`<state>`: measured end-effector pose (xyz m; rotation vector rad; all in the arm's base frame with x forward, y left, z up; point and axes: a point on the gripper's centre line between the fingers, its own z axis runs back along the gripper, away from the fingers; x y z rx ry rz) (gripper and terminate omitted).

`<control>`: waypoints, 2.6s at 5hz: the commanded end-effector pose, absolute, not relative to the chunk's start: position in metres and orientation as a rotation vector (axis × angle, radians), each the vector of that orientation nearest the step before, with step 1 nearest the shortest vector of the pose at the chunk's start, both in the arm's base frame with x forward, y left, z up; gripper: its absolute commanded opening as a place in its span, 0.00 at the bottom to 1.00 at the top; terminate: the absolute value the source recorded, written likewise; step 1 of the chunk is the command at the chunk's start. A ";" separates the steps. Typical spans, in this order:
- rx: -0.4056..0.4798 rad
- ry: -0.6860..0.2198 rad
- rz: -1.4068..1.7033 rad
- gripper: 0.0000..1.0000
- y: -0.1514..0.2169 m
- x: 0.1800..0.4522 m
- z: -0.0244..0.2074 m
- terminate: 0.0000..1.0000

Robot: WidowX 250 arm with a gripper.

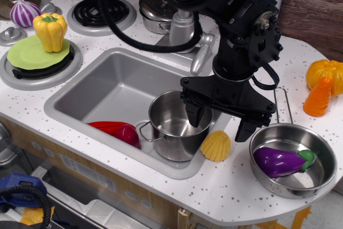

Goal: Put corn in pot which is in sink

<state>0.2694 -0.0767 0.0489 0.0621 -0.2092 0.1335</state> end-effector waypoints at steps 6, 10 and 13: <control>-0.031 -0.316 0.085 0.00 -0.063 0.280 0.002 0.00; 0.122 -0.282 -0.115 0.00 -0.009 0.303 0.043 0.00; 0.085 -0.363 -0.206 1.00 0.017 0.313 0.029 0.00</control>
